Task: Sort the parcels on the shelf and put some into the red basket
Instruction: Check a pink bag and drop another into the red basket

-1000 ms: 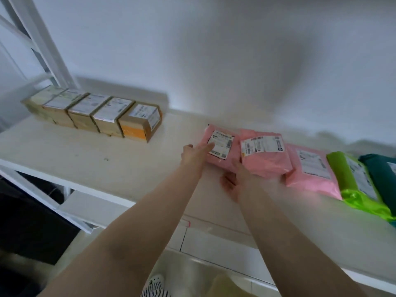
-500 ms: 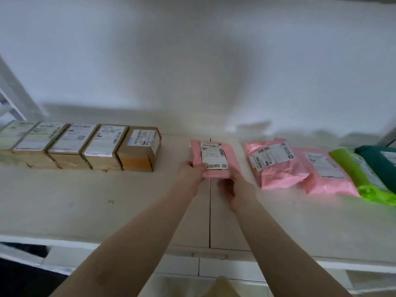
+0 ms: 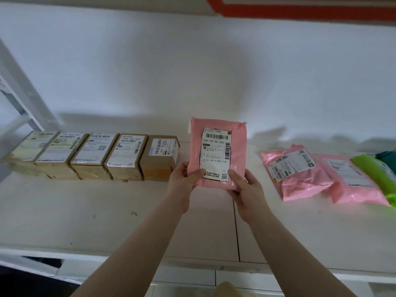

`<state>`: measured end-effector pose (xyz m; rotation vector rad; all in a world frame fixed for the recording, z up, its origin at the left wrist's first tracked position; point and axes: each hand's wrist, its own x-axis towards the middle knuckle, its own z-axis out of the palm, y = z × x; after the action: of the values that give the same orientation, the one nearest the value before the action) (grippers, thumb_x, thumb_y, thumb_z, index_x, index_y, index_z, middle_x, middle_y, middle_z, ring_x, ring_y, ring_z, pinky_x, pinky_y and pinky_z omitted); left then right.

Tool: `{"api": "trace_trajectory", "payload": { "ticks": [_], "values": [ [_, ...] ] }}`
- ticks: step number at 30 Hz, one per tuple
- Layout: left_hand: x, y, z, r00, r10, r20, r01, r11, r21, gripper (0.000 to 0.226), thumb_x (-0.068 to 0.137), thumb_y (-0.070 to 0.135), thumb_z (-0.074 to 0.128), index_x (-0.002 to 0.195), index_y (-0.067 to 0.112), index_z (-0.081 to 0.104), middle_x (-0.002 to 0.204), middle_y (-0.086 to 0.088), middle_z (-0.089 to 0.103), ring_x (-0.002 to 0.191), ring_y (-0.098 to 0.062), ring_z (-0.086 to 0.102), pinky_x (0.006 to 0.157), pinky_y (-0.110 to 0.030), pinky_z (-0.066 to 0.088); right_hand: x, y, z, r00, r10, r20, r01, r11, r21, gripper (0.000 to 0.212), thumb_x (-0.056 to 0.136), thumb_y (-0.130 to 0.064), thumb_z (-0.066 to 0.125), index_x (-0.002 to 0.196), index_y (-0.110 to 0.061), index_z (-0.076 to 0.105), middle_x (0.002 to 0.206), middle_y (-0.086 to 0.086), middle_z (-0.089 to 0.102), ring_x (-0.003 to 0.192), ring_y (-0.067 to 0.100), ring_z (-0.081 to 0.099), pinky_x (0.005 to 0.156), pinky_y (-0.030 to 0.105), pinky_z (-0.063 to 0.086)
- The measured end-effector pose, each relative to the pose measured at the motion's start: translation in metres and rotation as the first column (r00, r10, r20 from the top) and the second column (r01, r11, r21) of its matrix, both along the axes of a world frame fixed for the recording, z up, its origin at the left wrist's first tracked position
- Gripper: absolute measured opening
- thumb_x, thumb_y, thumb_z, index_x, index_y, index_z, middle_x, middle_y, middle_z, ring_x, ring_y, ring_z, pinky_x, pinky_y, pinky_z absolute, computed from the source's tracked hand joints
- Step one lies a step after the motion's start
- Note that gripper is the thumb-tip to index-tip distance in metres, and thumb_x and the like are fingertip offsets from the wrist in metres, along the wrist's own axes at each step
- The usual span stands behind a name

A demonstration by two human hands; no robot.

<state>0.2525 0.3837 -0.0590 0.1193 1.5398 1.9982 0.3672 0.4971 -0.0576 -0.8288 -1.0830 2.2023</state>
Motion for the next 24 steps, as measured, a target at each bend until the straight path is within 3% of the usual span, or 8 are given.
{"api": "trace_trajectory", "payload": {
  "ticks": [5, 12, 16, 18, 20, 24],
  "values": [
    [-0.001, -0.009, 0.0, 1.0, -0.021, 0.002, 0.02, 0.996, 0.085, 0.029, 0.084, -0.005, 0.066, 0.109, 0.007, 0.061, 0.112, -0.012, 0.07, 0.101, -0.025, 0.068, 0.086, -0.034, 0.055, -0.004, -0.005, 0.0, 1.0, 0.01, -0.023, -0.009, 0.999, 0.054, 0.029, 0.087, -0.001, 0.065, 0.117, -0.002, 0.064, 0.112, 0.018, 0.073, 0.103, 0.031, 0.071, 0.091, 0.042, 0.057],
    [-0.004, -0.009, -0.001, 1.0, 0.006, -0.013, -0.005, 0.995, 0.101, 0.031, 0.082, -0.004, 0.068, 0.111, 0.008, 0.062, 0.113, -0.014, 0.071, 0.104, -0.028, 0.068, 0.087, -0.037, 0.056, -0.008, -0.009, -0.001, 0.999, -0.013, -0.031, 0.015, 0.998, 0.067, 0.029, 0.088, -0.002, 0.066, 0.117, -0.002, 0.064, 0.112, 0.017, 0.074, 0.101, 0.029, 0.071, 0.089, 0.039, 0.058],
    [-0.001, -0.008, 0.0, 0.998, 0.057, 0.015, -0.058, 0.995, 0.08, 0.025, 0.083, 0.001, 0.07, 0.105, 0.009, 0.062, 0.11, -0.012, 0.071, 0.094, -0.022, 0.07, 0.076, -0.028, 0.056, -0.011, -0.011, 0.0, 0.999, -0.03, -0.016, 0.03, 0.998, 0.059, 0.026, 0.088, -0.004, 0.068, 0.114, -0.001, 0.065, 0.109, 0.017, 0.074, 0.099, 0.029, 0.072, 0.088, 0.039, 0.059],
    [0.001, -0.007, -0.001, 0.995, 0.09, 0.05, -0.091, 0.996, 0.021, 0.018, 0.084, 0.007, 0.071, 0.099, 0.011, 0.06, 0.11, -0.013, 0.069, 0.092, -0.02, 0.068, 0.074, -0.025, 0.055, -0.012, -0.011, -0.002, 0.999, -0.047, 0.002, 0.047, 0.998, 0.047, 0.025, 0.089, -0.004, 0.067, 0.113, -0.002, 0.066, 0.107, 0.015, 0.075, 0.096, 0.027, 0.073, 0.086, 0.038, 0.06],
    [0.003, -0.007, -0.006, 0.991, 0.084, 0.107, -0.078, 0.995, -0.056, 0.025, 0.086, 0.017, 0.072, 0.105, 0.01, 0.058, 0.109, -0.011, 0.069, 0.09, -0.018, 0.067, 0.071, -0.024, 0.054, -0.015, -0.01, -0.006, 0.997, -0.066, 0.03, 0.065, 0.997, 0.028, 0.025, 0.089, -0.005, 0.067, 0.114, -0.003, 0.066, 0.106, 0.013, 0.076, 0.095, 0.025, 0.073, 0.085, 0.036, 0.06],
    [0.009, -0.009, -0.01, 0.948, -0.021, 0.318, 0.061, 0.991, -0.117, 0.038, 0.088, 0.037, 0.067, 0.109, 0.005, 0.062, 0.09, -0.01, 0.07, 0.076, -0.017, 0.067, 0.055, -0.023, 0.057, -0.023, -0.006, -0.016, 0.992, -0.068, 0.105, 0.072, 0.997, -0.033, 0.022, 0.09, -0.009, 0.069, 0.111, -0.003, 0.068, 0.109, 0.016, 0.074, 0.1, 0.027, 0.072, 0.083, 0.034, 0.061]
  ]
}}
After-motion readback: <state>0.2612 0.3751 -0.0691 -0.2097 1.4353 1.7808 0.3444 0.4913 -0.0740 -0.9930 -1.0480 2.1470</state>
